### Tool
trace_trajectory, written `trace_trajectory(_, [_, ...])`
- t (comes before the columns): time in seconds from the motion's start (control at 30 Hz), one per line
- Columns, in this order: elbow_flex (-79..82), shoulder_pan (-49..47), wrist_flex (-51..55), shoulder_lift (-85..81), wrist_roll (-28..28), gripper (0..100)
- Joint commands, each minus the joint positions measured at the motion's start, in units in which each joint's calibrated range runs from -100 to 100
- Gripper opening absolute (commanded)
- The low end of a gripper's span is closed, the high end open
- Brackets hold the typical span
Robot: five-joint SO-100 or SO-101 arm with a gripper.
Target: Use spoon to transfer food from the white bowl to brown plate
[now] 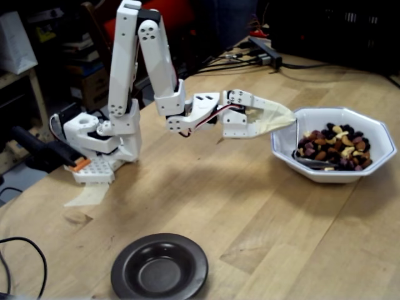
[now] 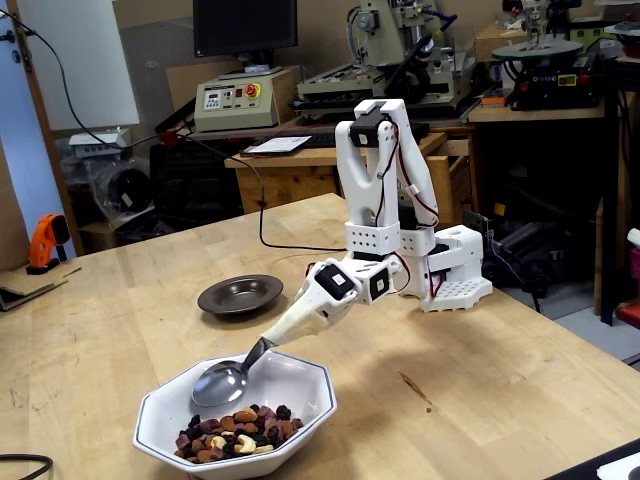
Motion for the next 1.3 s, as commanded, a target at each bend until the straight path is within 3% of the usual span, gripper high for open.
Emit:
trace_trajectory(0.0, [-0.5, -0.1, -0.8, -0.7, -0.2, 4])
trace_trajectory(0.67, [-0.9, -3.0, -0.8, 3.6, -0.5, 4])
trace_trajectory(0.93, [-0.9, -10.2, -0.9, 3.6, -4.1, 4])
trace_trajectory(1.27, [-0.9, -11.2, -1.5, 3.5, -9.0, 4])
